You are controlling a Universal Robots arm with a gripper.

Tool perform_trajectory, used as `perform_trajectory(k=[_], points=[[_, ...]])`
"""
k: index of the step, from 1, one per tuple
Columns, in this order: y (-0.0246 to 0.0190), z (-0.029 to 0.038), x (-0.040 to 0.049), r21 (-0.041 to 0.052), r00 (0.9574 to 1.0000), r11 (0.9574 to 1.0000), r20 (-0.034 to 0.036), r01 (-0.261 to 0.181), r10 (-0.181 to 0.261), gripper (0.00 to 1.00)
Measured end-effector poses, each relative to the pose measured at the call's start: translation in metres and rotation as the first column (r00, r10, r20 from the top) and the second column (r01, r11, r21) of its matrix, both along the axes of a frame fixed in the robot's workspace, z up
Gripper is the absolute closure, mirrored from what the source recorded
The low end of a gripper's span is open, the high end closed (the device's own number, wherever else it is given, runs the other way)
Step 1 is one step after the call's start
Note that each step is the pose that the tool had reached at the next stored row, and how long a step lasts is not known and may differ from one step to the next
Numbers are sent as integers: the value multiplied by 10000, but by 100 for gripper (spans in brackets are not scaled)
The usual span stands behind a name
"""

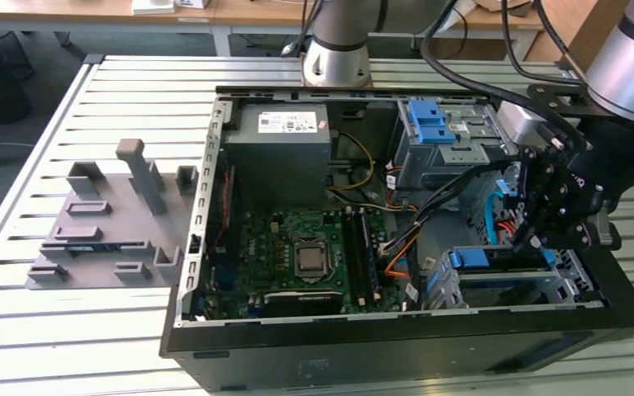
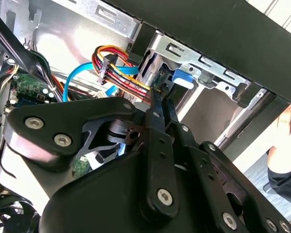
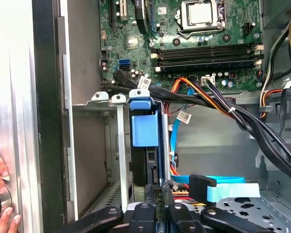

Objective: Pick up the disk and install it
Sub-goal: 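Insert the first disk wire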

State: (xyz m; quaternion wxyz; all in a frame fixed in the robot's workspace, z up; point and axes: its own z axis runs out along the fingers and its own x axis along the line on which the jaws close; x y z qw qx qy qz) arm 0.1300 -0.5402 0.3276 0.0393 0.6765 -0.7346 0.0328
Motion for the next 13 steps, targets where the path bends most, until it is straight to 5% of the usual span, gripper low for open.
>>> perform_trajectory(k=[13], points=[[-3, 36, 2, 5, 10000, 10000, 0, -1, 1, 76]])
